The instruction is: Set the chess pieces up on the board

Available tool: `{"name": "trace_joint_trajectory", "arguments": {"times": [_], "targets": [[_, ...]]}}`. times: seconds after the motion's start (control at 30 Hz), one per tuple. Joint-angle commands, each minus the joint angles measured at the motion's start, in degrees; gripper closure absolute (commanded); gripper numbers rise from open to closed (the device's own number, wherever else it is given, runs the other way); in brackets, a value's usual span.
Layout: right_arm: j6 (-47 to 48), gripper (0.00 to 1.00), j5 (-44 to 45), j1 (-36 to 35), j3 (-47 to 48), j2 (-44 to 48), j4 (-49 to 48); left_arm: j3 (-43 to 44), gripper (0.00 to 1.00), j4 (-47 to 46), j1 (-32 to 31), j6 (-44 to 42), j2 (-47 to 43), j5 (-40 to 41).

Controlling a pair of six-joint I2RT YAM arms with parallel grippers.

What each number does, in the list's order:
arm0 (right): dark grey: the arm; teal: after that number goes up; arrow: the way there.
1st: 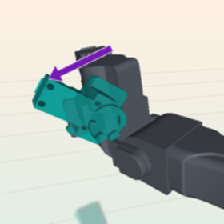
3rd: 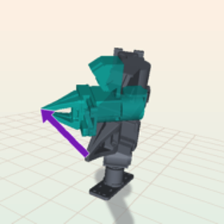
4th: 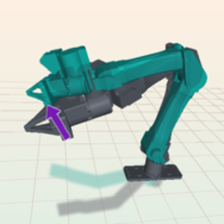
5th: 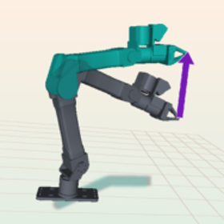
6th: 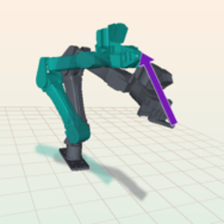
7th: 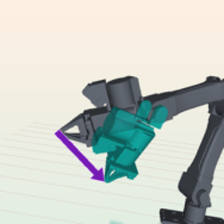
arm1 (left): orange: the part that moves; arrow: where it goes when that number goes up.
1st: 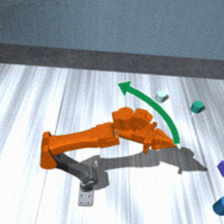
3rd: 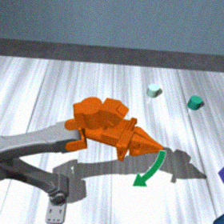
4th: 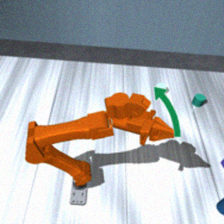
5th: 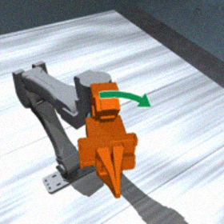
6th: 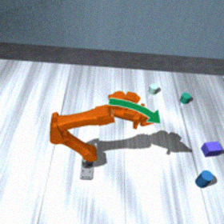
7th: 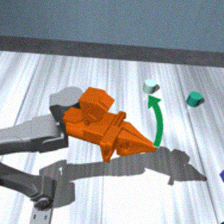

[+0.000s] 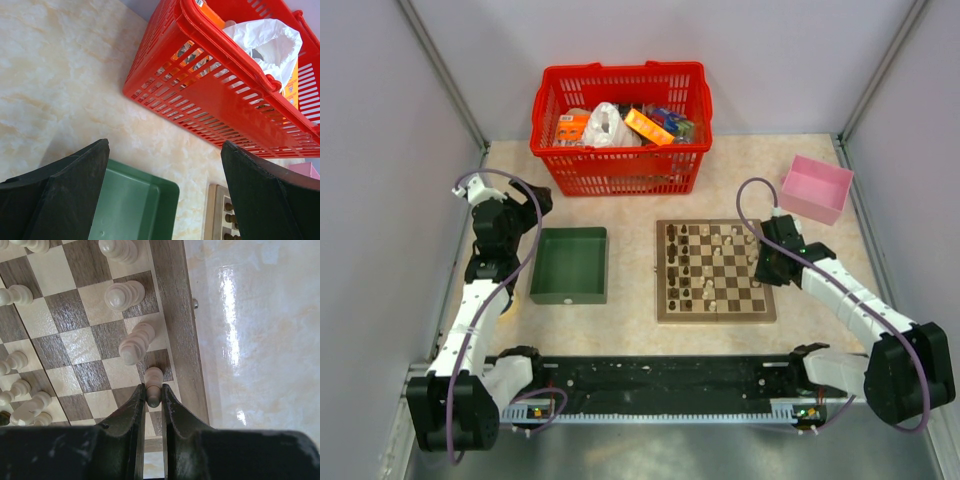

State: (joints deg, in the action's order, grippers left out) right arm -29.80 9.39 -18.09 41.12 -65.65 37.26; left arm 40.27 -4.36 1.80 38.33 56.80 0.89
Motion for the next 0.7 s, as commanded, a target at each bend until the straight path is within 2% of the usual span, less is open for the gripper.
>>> {"name": "trace_joint_trajectory", "arguments": {"times": [0.0, 0.67], "targets": [[1.0, 0.88, 0.2, 0.4, 0.2, -0.4, -1.7, -0.3, 0.01, -3.1, 0.2, 0.2, 0.1, -0.2], [1.7, 0.85, 2.2, 0.4, -0.9, 0.3, -3.6, -0.7, 0.01, -3.3, 0.2, 0.3, 0.1, -0.1]]}}
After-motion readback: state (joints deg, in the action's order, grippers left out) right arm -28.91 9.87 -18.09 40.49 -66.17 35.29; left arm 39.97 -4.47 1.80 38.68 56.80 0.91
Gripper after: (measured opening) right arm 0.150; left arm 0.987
